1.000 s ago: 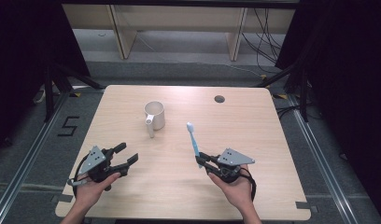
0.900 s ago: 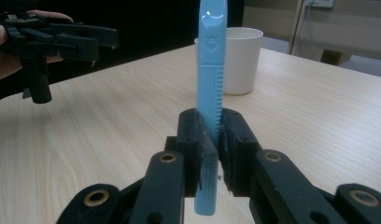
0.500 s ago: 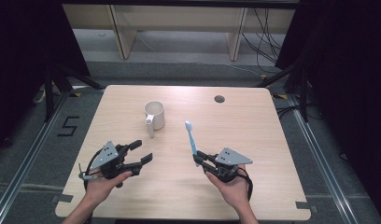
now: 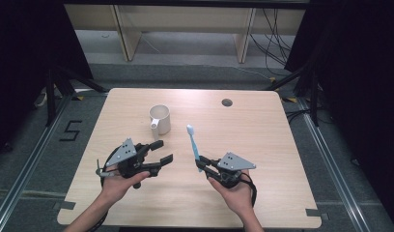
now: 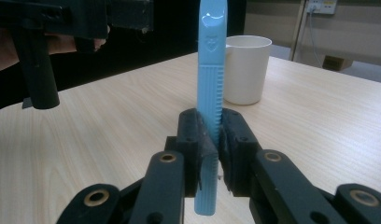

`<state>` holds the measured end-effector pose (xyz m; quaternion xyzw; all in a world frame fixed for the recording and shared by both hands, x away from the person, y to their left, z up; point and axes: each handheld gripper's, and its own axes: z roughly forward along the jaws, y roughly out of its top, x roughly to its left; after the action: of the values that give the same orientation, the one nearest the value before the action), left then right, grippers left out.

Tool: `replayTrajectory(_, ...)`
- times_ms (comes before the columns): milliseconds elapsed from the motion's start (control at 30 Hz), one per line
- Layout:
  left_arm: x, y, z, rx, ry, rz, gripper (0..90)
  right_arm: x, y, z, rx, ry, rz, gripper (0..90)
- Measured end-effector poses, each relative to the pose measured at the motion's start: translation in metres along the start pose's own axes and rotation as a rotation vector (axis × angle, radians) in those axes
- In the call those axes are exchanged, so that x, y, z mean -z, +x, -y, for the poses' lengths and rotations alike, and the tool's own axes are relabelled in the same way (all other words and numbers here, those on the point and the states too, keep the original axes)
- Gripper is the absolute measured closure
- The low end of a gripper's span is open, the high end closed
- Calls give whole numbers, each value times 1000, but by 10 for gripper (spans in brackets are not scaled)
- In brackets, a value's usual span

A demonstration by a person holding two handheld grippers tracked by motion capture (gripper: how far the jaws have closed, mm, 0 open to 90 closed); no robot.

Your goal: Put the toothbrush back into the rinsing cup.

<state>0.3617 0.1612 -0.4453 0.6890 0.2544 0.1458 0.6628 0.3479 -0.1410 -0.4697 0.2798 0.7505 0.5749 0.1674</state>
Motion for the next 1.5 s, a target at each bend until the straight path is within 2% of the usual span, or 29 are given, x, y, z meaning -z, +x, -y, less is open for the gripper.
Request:
replayTrajectory(100,-4,-3,-2,3,5,16,333,-2,0,0,-7,-6,-11,793)
replayTrajectory(133,-11,-3,-4,-42,-8,37,336,-3,0,-1,19,-8,2,793)
replayTrajectory(167,-13,-6,-4,-21,-1,43,338,-3,0,-2,19,-10,2,794)
replayTrajectory(233,-16,-8,-5,-16,9,47,344,-4,4,-2,-21,1,3,794)
replayTrajectory(267,-18,-9,-5,-8,10,60,347,-5,3,-3,8,-13,7,793)
replayTrajectory(333,-21,-10,-7,-2,14,65,356,-7,3,-3,8,-7,-14,793)
replayTrajectory(367,-23,-11,-8,0,12,68,359,-7,3,-3,7,-13,-5,793)
replayTrajectory(400,-25,-12,-9,4,8,69,363,-9,2,-3,27,-29,-4,794)
replayTrajectory(433,-23,-6,-11,-76,77,65,365,-9,2,-4,31,-30,-7,794)
replayTrajectory(467,-28,-11,-11,-5,20,73,367,-10,3,-3,16,-29,-13,793)
replayTrajectory(500,-30,-13,-11,6,16,80,369,-9,3,-4,32,-21,-1,794)
replayTrajectory(533,-33,-13,-11,8,14,84,372,-10,2,-4,42,-24,5,794)
replayTrajectory(600,-35,-14,-12,5,22,89,379,-11,5,-4,2,-13,-18,793)
replayTrajectory(733,-42,-16,-13,-10,24,101,422,-11,5,-6,16,-10,-9,794)
replayTrajectory(833,-46,-17,-13,0,21,105,431,-12,6,-7,10,-13,-21,793)
replayTrajectory(867,-47,-17,-13,-2,22,106,435,-11,7,-8,11,-19,8,794)
replayTrajectory(933,-49,-17,-13,2,25,105,439,-12,6,-9,19,-17,-9,793)
replayTrajectory(967,-50,-17,-12,8,24,105,449,-13,5,-10,40,-38,-13,793)
replayTrajectory(1000,-51,-17,-12,8,23,103,458,-12,7,-11,16,-19,-10,793)
replayTrajectory(1033,-51,-17,-12,7,23,105,466,-12,6,-11,23,-15,-5,793)
replayTrajectory(1233,-56,-18,-12,21,13,106,542,-14,6,-12,28,-27,-7,793)
replayTrajectory(1500,-59,-18,-13,17,-1,106,655,-15,7,-13,13,-35,5,794)
